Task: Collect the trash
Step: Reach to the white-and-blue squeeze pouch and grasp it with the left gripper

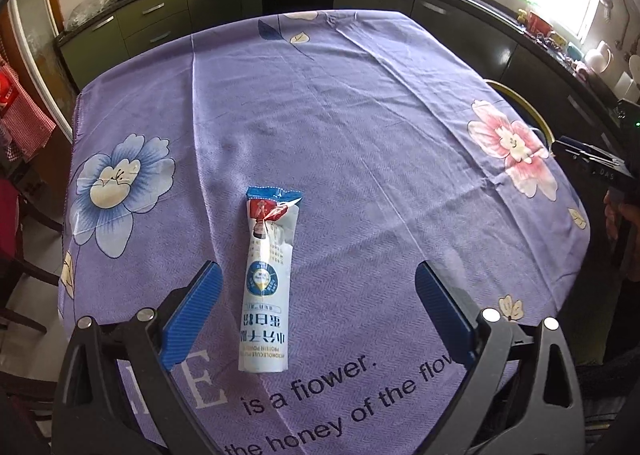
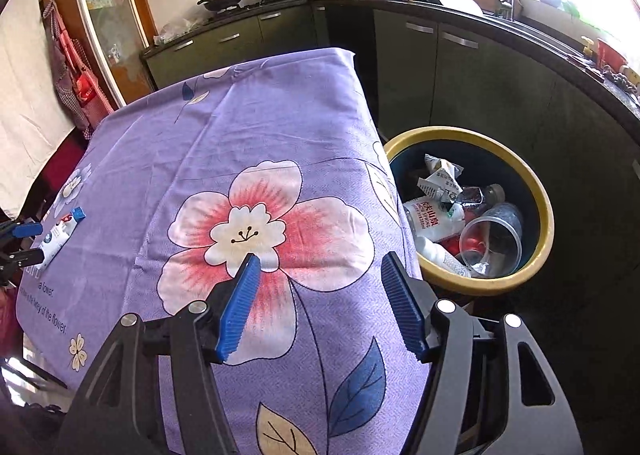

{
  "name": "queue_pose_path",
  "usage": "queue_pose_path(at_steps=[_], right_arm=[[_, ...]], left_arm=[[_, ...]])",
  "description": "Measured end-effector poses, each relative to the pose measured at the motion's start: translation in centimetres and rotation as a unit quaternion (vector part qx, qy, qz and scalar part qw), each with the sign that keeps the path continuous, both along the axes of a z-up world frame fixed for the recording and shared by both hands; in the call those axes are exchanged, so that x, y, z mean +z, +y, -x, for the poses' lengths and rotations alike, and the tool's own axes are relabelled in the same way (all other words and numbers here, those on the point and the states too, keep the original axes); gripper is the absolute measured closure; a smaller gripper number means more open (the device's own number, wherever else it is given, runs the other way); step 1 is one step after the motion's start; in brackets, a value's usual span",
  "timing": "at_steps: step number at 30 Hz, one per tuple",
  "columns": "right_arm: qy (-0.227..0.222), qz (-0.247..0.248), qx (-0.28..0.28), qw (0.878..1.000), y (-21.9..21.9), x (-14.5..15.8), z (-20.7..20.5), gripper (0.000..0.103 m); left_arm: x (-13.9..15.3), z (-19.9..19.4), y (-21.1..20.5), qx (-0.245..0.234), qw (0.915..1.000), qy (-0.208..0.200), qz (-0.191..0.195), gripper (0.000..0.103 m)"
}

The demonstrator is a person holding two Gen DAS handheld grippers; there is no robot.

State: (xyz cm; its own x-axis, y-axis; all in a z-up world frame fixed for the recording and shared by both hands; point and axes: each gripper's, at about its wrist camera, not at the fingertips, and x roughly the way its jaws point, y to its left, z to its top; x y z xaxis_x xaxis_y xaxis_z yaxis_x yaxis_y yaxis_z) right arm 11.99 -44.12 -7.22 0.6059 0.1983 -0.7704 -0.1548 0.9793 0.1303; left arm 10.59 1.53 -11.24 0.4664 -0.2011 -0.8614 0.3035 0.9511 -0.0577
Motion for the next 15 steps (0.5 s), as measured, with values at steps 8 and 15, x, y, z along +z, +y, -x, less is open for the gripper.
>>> queue_pose_path(at_steps=[8,15], right_arm=[[0.006,-0.010,0.006,1.000,-0.1,-0.7,-0.5,0.040],[0.005,-0.017,0.008,1.000,-0.1,-0.8,-0.6,0.040]], left_arm=[[-0.6,-0.7,0.1,0.006,0.9997,0.013,-0.019,0.026],[-1.7,-1.2,0.2,0.012,0.9988,0.034,-0.033,0.049]])
